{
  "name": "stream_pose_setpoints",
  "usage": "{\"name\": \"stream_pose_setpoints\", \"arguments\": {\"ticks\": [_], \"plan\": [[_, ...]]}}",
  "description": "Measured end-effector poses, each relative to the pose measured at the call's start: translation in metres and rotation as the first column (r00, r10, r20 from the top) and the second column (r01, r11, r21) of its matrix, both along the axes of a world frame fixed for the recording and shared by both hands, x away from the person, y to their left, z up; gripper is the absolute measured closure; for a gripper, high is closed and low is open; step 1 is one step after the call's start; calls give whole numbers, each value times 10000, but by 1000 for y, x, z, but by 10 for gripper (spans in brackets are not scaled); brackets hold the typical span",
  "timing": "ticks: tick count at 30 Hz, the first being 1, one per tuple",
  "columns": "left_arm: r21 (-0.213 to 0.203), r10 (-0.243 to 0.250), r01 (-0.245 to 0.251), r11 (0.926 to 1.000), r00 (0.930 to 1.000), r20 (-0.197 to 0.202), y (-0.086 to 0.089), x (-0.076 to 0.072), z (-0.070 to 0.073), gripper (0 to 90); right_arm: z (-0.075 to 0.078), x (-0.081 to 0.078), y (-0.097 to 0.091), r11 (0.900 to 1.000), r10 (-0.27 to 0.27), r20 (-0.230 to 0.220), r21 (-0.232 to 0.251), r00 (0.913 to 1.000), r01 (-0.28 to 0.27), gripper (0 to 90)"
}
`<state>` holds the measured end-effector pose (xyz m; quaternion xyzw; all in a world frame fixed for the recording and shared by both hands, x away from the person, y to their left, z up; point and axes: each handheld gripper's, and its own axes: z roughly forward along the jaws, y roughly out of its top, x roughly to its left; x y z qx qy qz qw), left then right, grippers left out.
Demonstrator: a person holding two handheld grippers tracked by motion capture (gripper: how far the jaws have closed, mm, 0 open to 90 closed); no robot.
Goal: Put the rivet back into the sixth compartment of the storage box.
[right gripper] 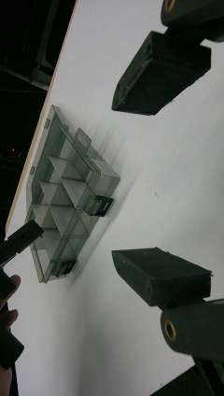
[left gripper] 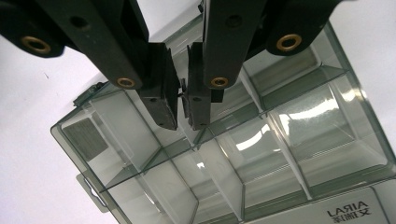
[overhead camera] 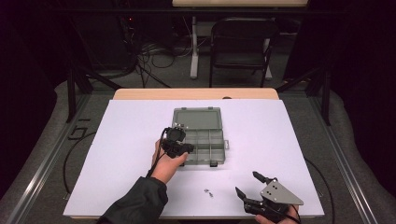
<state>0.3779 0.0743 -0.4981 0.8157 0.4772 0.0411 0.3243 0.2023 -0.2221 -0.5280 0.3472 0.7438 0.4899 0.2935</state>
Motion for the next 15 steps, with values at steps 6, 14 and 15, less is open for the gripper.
{"name": "stream_pose_setpoints", "arguments": {"ticks": [6, 14, 15], "plan": [[94, -96, 96, 9999, 10000, 0, -3, 2, -3, 827, 0, 0, 0, 10000, -5, -33, -9, 10000, 5, 227], [116, -161, 162, 9998, 9998, -85, -8, 3, -7, 827, 0, 0, 0, 10000, 15, -26, 5, 10000, -15, 227], [175, -194, 195, 9997, 9998, -61, -7, 3, -7, 827, 0, 0, 1, 10000, 19, -11, 27, 10000, -19, 227]]}}
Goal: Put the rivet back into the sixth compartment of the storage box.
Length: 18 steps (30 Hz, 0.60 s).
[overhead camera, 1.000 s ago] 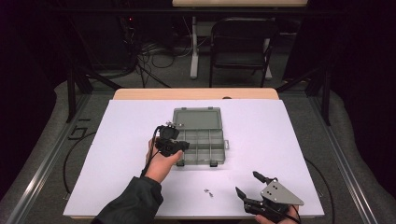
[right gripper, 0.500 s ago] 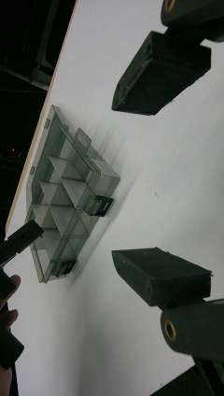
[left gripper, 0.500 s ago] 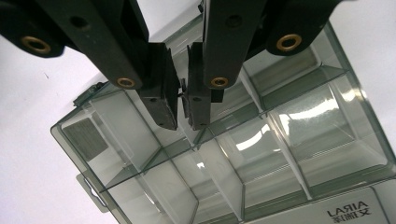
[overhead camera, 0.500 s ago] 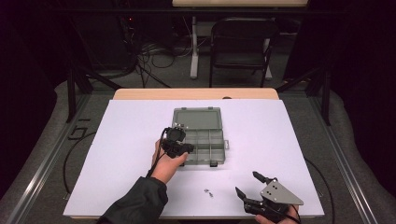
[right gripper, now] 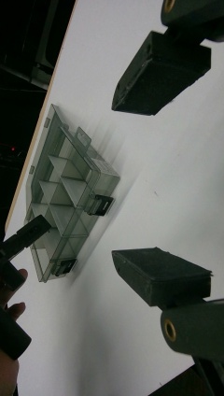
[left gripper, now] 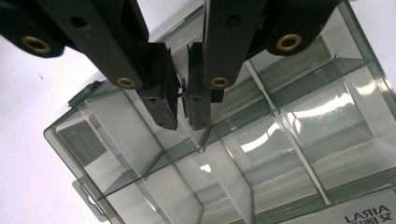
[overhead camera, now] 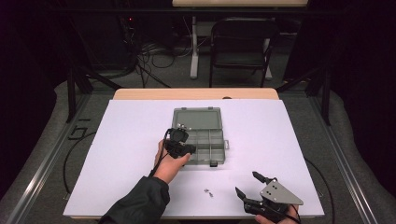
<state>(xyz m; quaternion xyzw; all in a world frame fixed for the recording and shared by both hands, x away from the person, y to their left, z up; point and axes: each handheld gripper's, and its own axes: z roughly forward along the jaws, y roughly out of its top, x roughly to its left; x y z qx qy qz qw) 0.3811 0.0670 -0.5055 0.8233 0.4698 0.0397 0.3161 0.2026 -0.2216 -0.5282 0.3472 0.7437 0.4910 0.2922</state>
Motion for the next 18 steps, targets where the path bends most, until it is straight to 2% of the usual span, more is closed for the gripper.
{"name": "stream_pose_setpoints", "arguments": {"ticks": [18], "plan": [[70, -10, 11, 10000, 10000, -90, -1, 1, -2, 824, 0, 0, 0, 10000, 47, -63, -6, 10000, -47, 226]]}}
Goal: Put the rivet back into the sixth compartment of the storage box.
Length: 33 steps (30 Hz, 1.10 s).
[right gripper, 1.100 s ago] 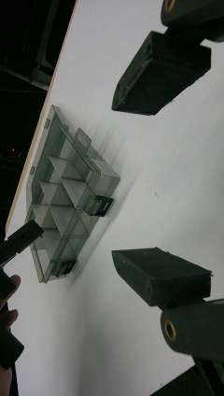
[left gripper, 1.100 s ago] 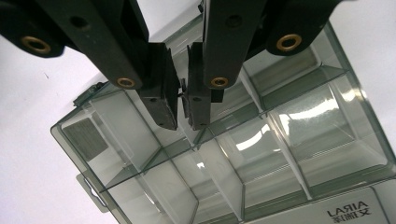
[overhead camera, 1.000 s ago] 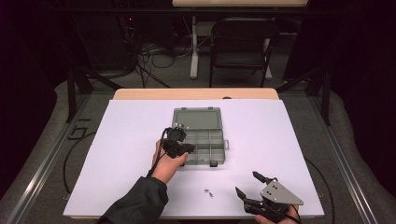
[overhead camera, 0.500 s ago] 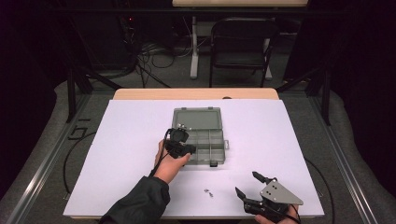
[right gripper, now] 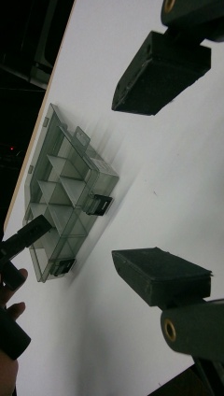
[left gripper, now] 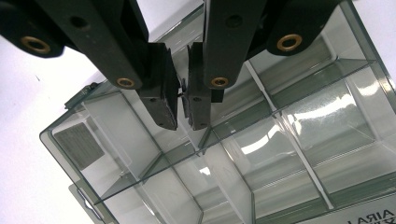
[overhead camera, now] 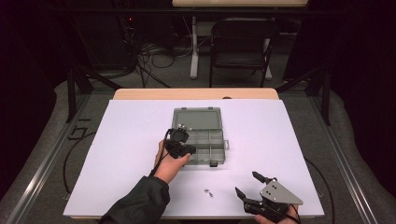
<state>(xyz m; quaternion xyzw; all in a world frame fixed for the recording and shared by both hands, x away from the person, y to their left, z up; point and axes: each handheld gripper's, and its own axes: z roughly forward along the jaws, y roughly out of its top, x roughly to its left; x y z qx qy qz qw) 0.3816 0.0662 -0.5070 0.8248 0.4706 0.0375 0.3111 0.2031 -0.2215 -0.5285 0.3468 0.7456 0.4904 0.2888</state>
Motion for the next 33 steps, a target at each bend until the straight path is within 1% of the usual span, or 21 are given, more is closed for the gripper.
{"name": "stream_pose_setpoints", "arguments": {"ticks": [4, 5, 6, 7, 8, 11, 12, 13, 14, 16, 18, 21, 23, 26, 28, 29, 32, 33], "plan": [[-19, -62, 62, 10000, 10000, -32, 0, 0, 0, 804, 0, 0, 0, 10000, -3, 3, -5, 10000, 3, 226], [-94, -83, 82, 9999, 10000, -43, 0, -1, 0, 780, 0, 0, 0, 10000, -8, -2, -7, 10000, 8, 227], [-131, -92, 91, 9999, 10000, -39, 0, -1, 0, 780, 0, 0, 0, 10000, -8, -2, -7, 10000, 8, 227], [-134, -122, 122, 9998, 9999, 25, 0, -1, 1, 747, 0, 0, 0, 10000, -4, 2, -5, 10000, 4, 227], [-193, -138, 139, 9997, 9999, 52, 0, -2, 1, 747, 0, 0, 0, 10000, -4, 2, -5, 10000, 4, 227], [-333, -250, 254, 9991, 9996, 104, 0, -4, 3, 683, 0, 0, 0, 10000, -20, -26, -1, 10000, 20, 226], [-346, -288, 293, 9990, 9995, 145, 0, -5, 4, 683, 0, 0, 0, 10000, -20, -26, -1, 10000, 20, 226], [-341, -381, 388, 9987, 9991, 198, 1, -6, 5, 638, 0, 0, 0, 10000, -25, -12, 9, 10000, 25, 226], [-390, -422, 430, 9983, 9989, 222, 1, -8, 6, 638, 0, 0, 0, 10000, -25, -12, 9, 10000, 25, 226], [-457, -506, 518, 9976, 9984, 265, 1, -10, 7, 593, 0, -1, 0, 10000, -32, -41, -74, 10000, 32, 227], [-554, -641, 659, 9963, 9974, 332, 2, -12, 9, 554, 0, 0, 0, 10000, -14, -21, -48, 10000, 14, 227], [-497, -765, 791, 9956, 9958, 512, 3, -15, 11, 501, 0, -1, 0, 10000, -43, -52, -88, 10000, 43, 227], [-574, -758, 790, 9952, 9956, 553, 4, -18, 12, 493, 0, 0, 0, 10000, -29, -36, -73, 10000, 28, 227], [-467, -887, 919, 9947, 9938, 666, 6, -22, 13, 462, 0, 0, 0, 10000, -8, -14, -67, 10000, 8, 227], [-467, -979, 1014, 9938, 9927, 709, 7, -25, 14, 449, 0, 0, 0, 10000, -4, -20, -61, 10000, 4, 227], [-385, -1046, 1078, 9934, 9915, 778, 8, -27, 15, 445, 0, 0, 0, 10000, -6, -21, -65, 10000, 6, 227], [-319, -1194, 1229, 9919, 9882, 956, 10, -33, 16, 438, 0, 0, 0, 10000, -11, -20, -69, 10000, 11, 227], [-177, -1338, 1362, 9905, 9860, 995, 11, -34, 17, 437, 0, 0, 0, 10000, -14, -17, -70, 10000, 14, 227]]}}
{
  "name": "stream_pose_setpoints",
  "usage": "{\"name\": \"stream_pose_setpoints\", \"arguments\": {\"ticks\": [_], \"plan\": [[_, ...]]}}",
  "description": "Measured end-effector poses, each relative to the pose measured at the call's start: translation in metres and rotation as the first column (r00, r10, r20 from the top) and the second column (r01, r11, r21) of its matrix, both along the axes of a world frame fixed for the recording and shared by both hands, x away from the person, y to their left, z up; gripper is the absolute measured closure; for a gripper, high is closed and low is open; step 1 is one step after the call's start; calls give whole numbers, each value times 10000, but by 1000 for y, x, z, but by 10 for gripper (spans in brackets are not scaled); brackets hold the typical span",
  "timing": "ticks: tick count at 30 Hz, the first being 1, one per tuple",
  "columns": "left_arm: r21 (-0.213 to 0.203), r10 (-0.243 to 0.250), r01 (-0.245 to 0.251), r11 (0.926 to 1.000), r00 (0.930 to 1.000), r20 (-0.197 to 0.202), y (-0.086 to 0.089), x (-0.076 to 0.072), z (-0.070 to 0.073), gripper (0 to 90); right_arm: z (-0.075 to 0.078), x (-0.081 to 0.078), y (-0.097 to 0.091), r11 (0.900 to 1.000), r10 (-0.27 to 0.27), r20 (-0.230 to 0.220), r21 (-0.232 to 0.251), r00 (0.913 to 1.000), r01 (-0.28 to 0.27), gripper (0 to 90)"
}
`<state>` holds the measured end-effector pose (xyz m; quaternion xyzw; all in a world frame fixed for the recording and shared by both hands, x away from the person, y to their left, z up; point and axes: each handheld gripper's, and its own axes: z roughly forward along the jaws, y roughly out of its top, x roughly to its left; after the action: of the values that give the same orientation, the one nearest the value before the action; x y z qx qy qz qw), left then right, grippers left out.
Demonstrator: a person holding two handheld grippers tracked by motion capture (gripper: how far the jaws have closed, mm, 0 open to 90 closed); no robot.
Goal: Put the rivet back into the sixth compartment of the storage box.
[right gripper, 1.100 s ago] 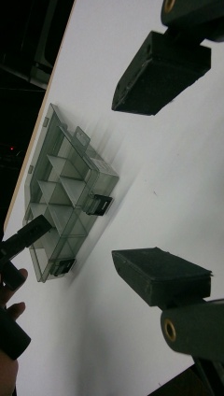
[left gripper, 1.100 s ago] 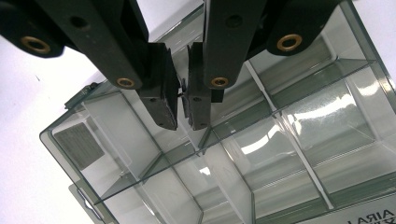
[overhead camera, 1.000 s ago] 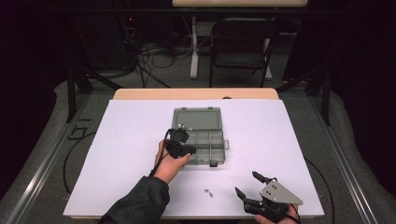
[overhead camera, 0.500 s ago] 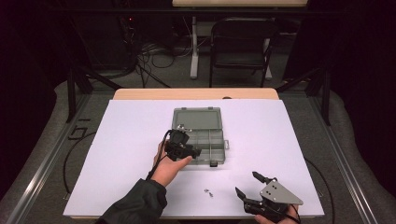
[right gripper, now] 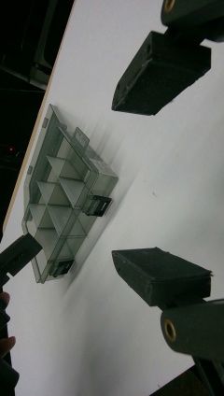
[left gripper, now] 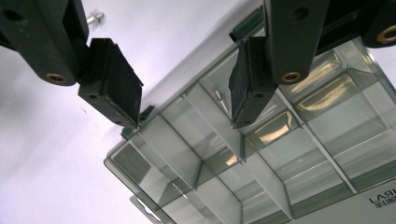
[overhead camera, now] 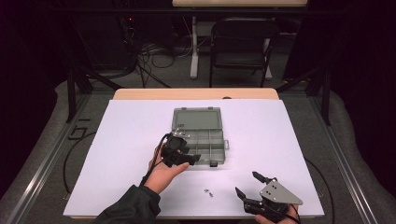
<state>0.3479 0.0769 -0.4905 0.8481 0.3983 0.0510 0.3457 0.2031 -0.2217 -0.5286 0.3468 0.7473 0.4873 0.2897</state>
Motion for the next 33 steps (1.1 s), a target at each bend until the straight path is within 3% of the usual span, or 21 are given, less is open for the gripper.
{"name": "stream_pose_setpoints", "arguments": {"ticks": [13, 22, 33], "plan": [[-48, -633, 634, 9980, 9979, 160, 3, -28, 3, 487, 0, 0, 0, 10000, -19, -5, -41, 10000, 19, 226], [69, -1205, 1205, 9927, 9927, -36, -6, -46, -8, 568, 0, 0, 1, 10000, 2, -49, -95, 10000, -3, 227], [229, -1623, 1631, 9863, 9862, -314, -16, -56, -23, 640, 0, 0, 0, 10000, -14, -57, -77, 10000, 13, 226]]}}
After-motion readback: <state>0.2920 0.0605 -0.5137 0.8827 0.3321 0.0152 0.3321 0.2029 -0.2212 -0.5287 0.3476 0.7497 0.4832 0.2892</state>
